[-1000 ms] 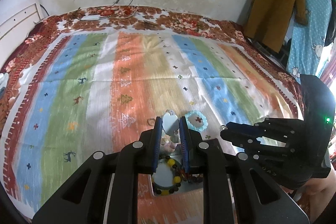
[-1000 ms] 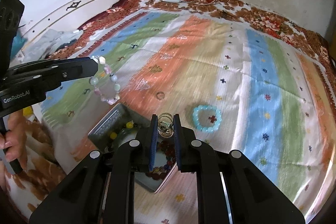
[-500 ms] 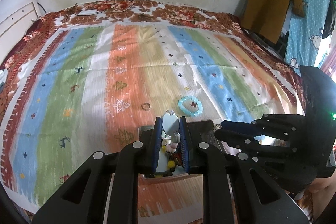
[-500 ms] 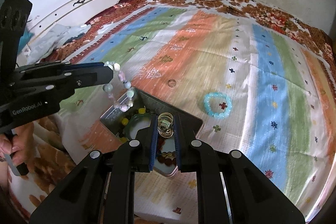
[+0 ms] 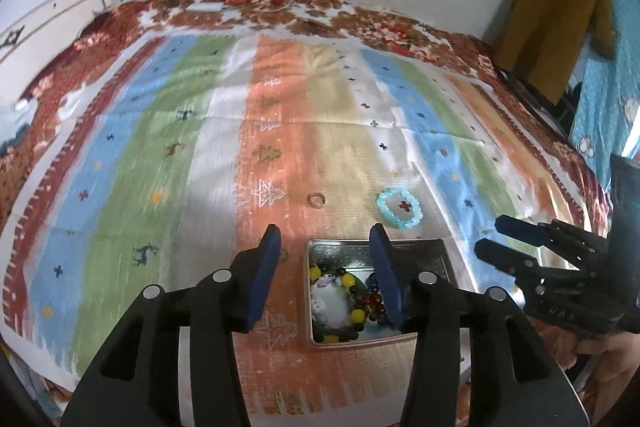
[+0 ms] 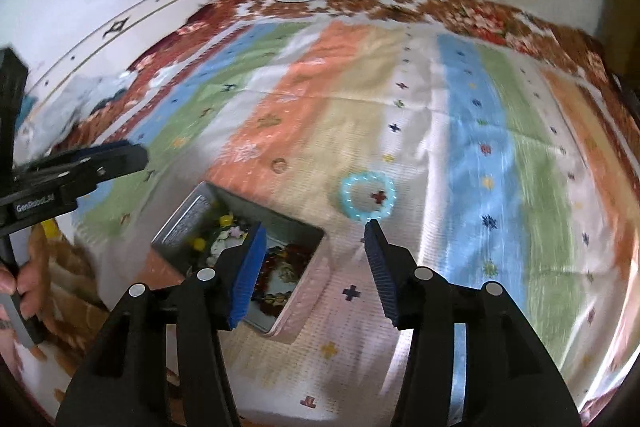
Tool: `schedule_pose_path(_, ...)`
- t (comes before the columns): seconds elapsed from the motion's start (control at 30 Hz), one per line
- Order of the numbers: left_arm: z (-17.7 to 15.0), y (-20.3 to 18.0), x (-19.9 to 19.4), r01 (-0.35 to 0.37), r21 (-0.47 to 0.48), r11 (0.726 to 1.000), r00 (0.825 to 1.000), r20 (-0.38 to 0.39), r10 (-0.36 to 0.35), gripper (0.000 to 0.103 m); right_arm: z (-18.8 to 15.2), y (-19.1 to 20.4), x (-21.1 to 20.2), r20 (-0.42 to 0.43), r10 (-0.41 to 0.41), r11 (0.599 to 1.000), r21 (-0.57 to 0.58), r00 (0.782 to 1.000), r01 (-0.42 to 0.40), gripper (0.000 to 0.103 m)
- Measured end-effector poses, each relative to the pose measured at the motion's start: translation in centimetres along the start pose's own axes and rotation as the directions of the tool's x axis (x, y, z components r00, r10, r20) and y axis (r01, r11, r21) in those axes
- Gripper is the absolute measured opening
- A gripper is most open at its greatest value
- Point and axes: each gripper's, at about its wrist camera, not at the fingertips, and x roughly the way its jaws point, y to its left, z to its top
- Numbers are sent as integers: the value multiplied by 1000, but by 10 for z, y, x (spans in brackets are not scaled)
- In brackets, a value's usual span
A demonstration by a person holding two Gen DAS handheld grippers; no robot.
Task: Organize jewelry
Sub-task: 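Open both tools to drop the pearl bracelet and gold ring into the tin, then move left tool toward the silver ring while right tool moves toward the light-blue bracelet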
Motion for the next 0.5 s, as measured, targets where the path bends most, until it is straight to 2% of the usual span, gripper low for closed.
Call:
schedule_pose_path(0.1, 1, 3, 5, 15, -14, 1000, 1000, -24, -15, 52, 3, -9, 2, -5, 1, 999, 33, 1000, -1, 55)
schedule_pose_path(0.33, 6, 4, 25, 11, -14, 1000, 996, -88, -12, 52, 10, -33, 18, -55, 29, 992, 125, 998, -22, 55)
schedule_pose_path(0.5, 15, -1, 40, -2, 25, 1000, 993, -118, 5, 56, 17, -37, 27, -77, 15, 992, 128, 997, -5, 55)
